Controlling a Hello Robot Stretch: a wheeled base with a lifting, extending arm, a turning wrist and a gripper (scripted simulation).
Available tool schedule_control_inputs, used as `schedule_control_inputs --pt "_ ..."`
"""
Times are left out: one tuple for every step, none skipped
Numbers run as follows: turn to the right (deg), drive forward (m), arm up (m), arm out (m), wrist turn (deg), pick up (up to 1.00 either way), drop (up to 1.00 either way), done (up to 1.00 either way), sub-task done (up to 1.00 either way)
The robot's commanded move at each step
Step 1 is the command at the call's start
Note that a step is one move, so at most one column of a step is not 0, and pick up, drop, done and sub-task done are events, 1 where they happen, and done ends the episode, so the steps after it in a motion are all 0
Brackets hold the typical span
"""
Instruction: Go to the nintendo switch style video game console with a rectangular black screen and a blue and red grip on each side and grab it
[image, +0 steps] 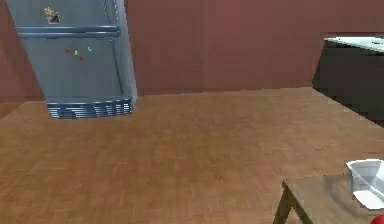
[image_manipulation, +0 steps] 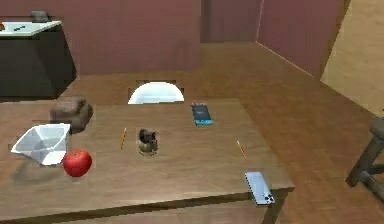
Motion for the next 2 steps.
schedule_control_inputs --pt "45.0 0.00 0.00 0.00 0.0 0.00 0.00 0.00 0.00" --pt "45.0 0.00 0.00 0.00 0.0 0.00 0.00 0.00 0.00"
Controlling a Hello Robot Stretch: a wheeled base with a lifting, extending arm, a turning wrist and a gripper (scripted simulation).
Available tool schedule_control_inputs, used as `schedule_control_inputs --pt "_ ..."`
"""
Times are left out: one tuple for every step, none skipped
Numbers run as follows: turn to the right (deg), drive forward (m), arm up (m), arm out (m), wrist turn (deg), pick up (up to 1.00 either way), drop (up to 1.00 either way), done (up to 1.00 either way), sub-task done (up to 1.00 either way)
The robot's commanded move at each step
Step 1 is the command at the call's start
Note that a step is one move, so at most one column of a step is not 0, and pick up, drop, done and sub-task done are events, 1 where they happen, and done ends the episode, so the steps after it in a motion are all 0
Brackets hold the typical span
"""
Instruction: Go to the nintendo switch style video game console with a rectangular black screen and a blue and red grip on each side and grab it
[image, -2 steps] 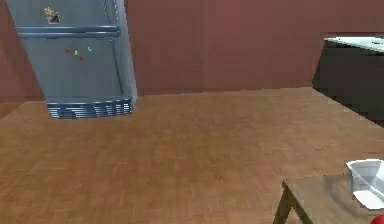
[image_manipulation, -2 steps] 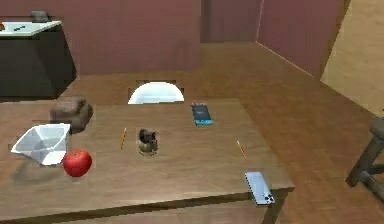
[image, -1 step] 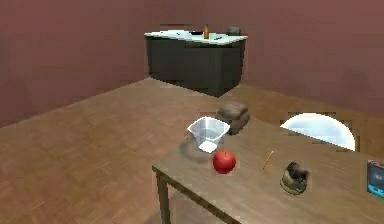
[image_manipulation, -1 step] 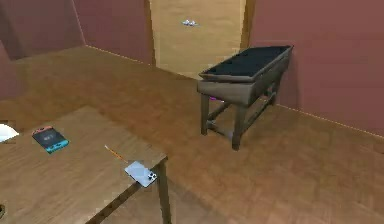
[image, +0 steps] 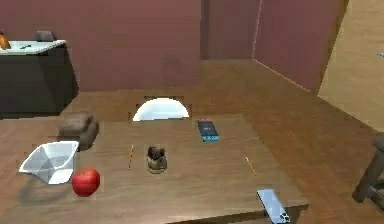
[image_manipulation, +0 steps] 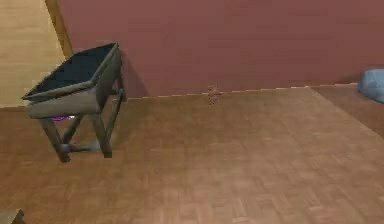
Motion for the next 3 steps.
schedule_control_inputs --pt "45.0 0.00 0.00 0.00 0.0 0.00 0.00 0.00 0.00" --pt "12.0 0.00 0.00 0.00 0.0 0.00 0.00 0.00 0.00" --pt "0.0 0.70 0.00 0.00 0.0 0.00 0.00 0.00 0.00"
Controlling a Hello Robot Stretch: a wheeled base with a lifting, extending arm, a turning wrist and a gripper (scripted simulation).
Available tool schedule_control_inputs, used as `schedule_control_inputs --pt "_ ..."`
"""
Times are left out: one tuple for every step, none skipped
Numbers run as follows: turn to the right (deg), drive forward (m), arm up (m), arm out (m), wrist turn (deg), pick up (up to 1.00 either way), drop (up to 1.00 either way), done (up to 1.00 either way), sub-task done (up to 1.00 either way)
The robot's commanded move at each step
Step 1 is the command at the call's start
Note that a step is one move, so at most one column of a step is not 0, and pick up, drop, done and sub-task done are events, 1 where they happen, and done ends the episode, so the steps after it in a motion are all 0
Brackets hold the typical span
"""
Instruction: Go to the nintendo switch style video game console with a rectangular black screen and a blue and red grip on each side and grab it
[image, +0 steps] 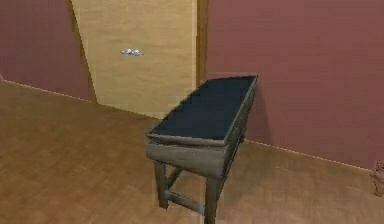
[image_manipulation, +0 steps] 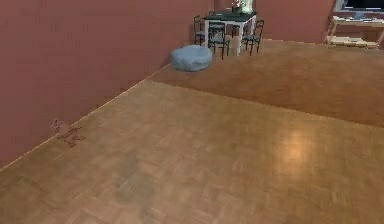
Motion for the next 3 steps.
schedule_control_inputs --pt "-15.0 0.00 0.00 0.00 0.0 0.00 0.00 0.00 0.00" --pt "0.0 0.20 0.00 0.00 0.0 0.00 0.00 0.00 0.00" --pt "-45.0 0.00 0.00 0.00 0.0 0.00 0.00 0.00 0.00"
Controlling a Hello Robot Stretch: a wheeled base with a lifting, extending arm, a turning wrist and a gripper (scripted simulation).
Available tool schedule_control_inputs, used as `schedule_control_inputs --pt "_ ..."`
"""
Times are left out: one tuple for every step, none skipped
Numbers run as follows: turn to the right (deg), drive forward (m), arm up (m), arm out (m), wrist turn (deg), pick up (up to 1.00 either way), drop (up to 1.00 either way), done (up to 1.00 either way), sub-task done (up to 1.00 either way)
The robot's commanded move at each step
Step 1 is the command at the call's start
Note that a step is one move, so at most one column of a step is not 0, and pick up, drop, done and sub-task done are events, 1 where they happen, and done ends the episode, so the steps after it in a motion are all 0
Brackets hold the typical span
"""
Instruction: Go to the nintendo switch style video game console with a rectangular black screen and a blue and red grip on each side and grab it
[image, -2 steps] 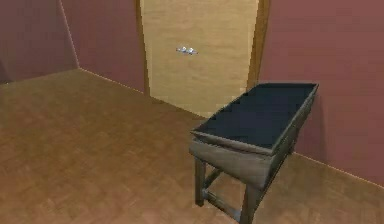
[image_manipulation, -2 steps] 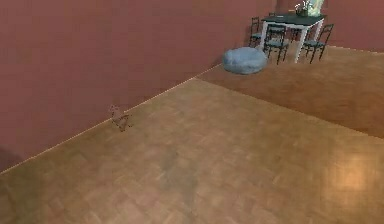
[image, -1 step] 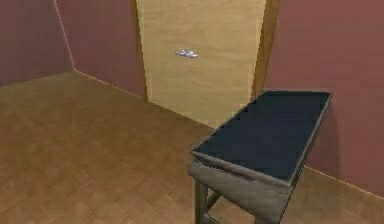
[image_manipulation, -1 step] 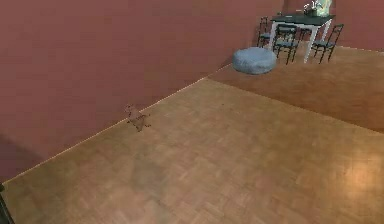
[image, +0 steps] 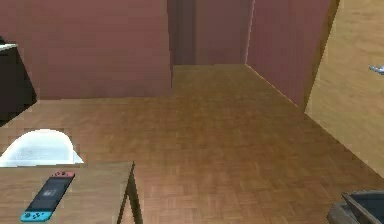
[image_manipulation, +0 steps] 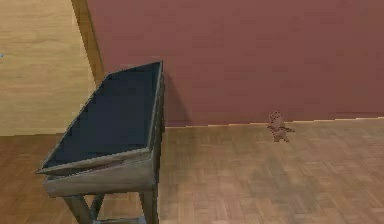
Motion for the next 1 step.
schedule_control_inputs --pt "0.0 0.30 0.00 0.00 0.0 0.00 0.00 0.00 0.00"
